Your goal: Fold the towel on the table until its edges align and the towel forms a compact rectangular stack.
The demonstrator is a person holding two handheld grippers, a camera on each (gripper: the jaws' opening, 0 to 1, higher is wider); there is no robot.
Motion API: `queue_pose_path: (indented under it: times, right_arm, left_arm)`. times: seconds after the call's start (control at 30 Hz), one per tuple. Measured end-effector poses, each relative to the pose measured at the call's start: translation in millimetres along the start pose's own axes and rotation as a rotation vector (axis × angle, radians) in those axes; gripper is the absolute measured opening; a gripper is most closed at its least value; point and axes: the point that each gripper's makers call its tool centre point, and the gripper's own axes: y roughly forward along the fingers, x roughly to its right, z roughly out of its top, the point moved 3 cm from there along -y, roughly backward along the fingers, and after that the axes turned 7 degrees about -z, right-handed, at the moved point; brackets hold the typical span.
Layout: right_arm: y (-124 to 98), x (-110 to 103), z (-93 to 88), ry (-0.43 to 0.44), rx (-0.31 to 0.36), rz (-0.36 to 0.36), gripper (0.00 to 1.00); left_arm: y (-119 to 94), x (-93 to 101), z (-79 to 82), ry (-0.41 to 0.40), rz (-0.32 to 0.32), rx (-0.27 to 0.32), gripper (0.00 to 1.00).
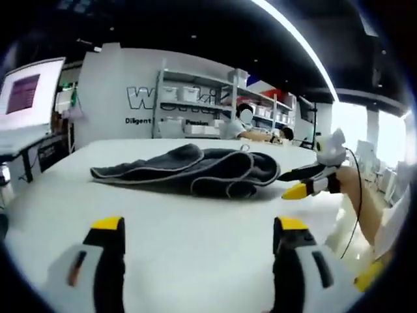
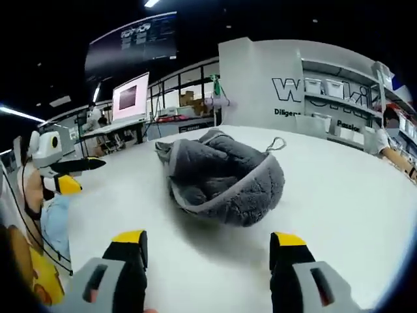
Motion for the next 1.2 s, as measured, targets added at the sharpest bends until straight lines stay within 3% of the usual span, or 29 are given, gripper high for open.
queue_pose_path:
  times: [0.13, 0.3, 0.63, 0.77, 0.93, 1.07, 1.2]
  right_arm:
    - [13, -1, 1.3, -0.015, -0.009, -0.020, 0.79]
    - [33, -6, 5.9, -0.113, -0.031, -0.036, 0.81]
    - [69, 1, 13.6, -0.075, -0.022, -0.069, 0.84]
    - [74, 1, 13.3, -0.042, 0.006, -0.057, 0.79]
    - [74, -1, 17.8, -0.063, 0.040, -0.038, 0.49]
    - [70, 0, 23.2, -0.020, 0.060, -0.015, 0.19]
    - [57, 2, 31.7, -0.032, 0.058, -0.016, 0.12]
  left_arm:
    - [1, 3.7, 3.3, -0.001, -0.016, 0.019, 0.99]
    - [0, 0.7, 0.8, -0.018, -0.018, 0.029, 0.99]
    - [-6, -6.8, -1.6, -0.037, -0.002, 0.043, 0.98]
    - [-6, -7.3, -1.9, -0.046, -0.004, 0.049, 0.98]
    - [-7, -7.9, -2.2, -0.049, -0.004, 0.049, 0.98]
    - [-6, -6.4, -2.3, -0.051, -0.009, 0.051, 0.98]
    - [-9, -5.2, -0.8, -0.051, -0.011, 0.058, 0.97]
